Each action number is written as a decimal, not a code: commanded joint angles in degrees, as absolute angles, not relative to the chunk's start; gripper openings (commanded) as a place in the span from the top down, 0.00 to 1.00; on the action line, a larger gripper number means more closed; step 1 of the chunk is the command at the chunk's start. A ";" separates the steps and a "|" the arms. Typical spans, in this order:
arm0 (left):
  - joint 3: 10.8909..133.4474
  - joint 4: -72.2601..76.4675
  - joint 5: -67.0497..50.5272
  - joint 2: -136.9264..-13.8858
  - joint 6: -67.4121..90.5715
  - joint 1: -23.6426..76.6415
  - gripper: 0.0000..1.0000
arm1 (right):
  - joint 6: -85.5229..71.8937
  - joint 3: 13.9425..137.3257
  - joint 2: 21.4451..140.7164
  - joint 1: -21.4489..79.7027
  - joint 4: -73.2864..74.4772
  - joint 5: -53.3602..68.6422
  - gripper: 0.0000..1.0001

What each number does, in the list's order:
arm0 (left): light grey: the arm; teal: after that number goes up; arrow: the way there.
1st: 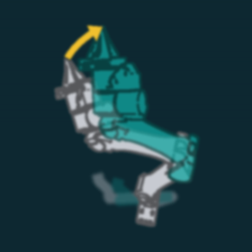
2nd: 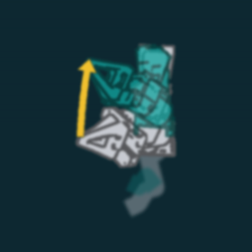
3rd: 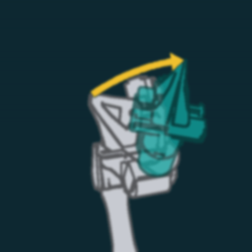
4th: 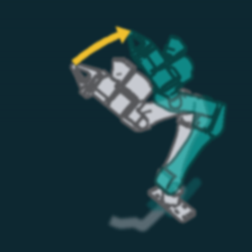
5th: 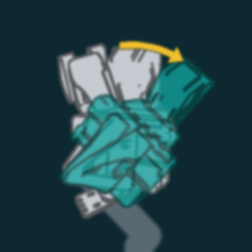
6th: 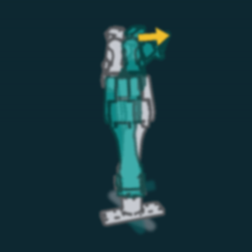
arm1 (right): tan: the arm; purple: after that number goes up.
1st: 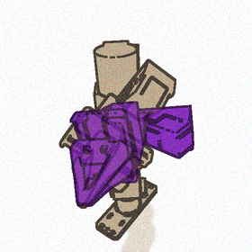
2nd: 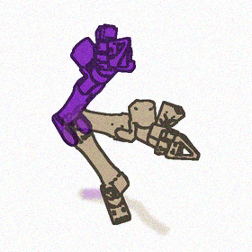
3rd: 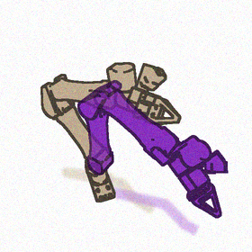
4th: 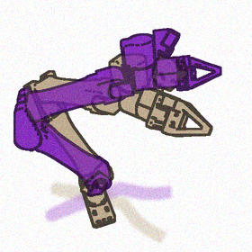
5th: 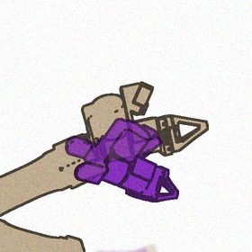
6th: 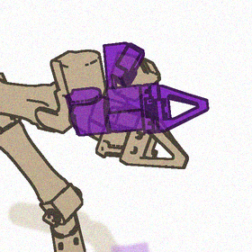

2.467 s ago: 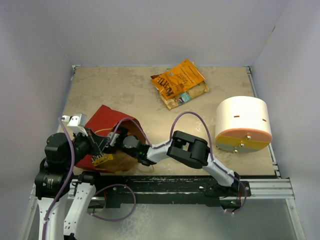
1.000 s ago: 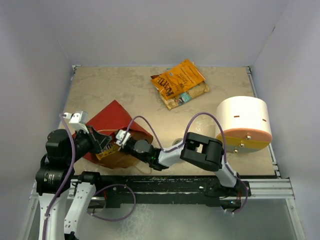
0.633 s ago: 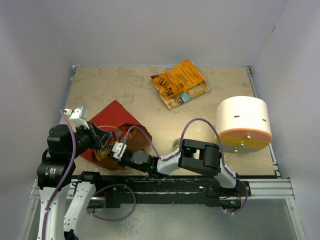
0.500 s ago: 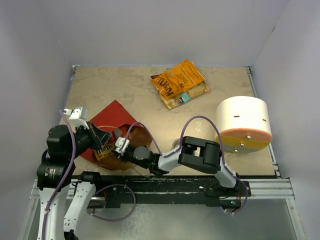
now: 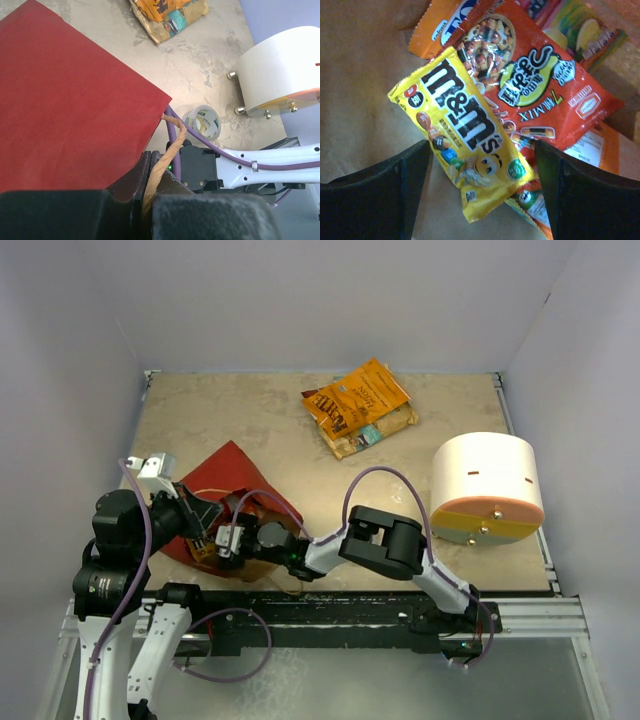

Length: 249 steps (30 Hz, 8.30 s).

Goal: Take the snacks out of the paper bag
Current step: Take out the snack from the paper bag, then place the snack at the center of the board, then take out the snack from the paper bag.

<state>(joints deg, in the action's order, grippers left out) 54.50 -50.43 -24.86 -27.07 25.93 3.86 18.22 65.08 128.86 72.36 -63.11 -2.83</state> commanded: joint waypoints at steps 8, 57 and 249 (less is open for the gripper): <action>54.88 -47.61 -23.01 -27.63 25.75 3.44 1.00 | 23.60 71.98 131.77 70.93 -57.86 3.47 0.26; 54.80 -43.87 -12.40 -34.87 26.01 3.43 1.00 | 8.60 33.46 55.22 61.42 -36.17 -30.43 1.00; 53.35 -36.98 -36.48 -45.33 30.12 0.97 1.00 | 11.59 64.98 121.53 60.15 -55.68 -25.38 0.11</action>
<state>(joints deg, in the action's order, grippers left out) 52.53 -40.21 -33.71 -45.06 30.04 1.15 13.89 67.94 126.17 58.76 -50.89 -24.56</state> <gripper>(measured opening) 0.002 0.892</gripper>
